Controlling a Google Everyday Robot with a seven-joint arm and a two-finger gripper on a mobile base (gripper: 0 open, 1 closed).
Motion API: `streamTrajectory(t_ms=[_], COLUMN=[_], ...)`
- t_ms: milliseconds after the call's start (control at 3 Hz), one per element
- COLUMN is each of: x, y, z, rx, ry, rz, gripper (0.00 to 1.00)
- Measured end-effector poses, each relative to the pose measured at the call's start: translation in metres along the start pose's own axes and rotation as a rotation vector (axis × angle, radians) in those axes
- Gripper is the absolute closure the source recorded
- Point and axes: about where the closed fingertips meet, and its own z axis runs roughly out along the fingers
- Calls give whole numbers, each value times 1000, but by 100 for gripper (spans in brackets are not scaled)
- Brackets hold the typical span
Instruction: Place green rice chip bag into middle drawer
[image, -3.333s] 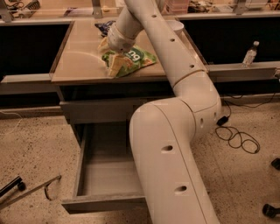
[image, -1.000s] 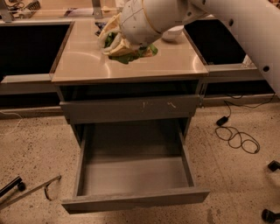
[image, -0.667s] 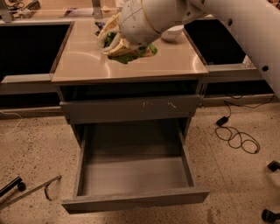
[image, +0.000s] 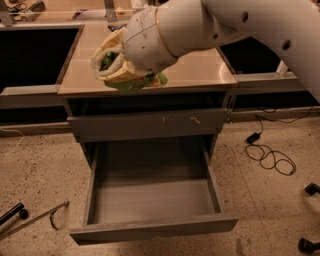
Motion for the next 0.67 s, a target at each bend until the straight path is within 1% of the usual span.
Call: streamTrajectory(t_ms=[333,667], x=[-19,35], y=[34,84], z=[17,59], rx=[86,126], ry=[-104,-129], rz=[89,228], gripper=[100,100])
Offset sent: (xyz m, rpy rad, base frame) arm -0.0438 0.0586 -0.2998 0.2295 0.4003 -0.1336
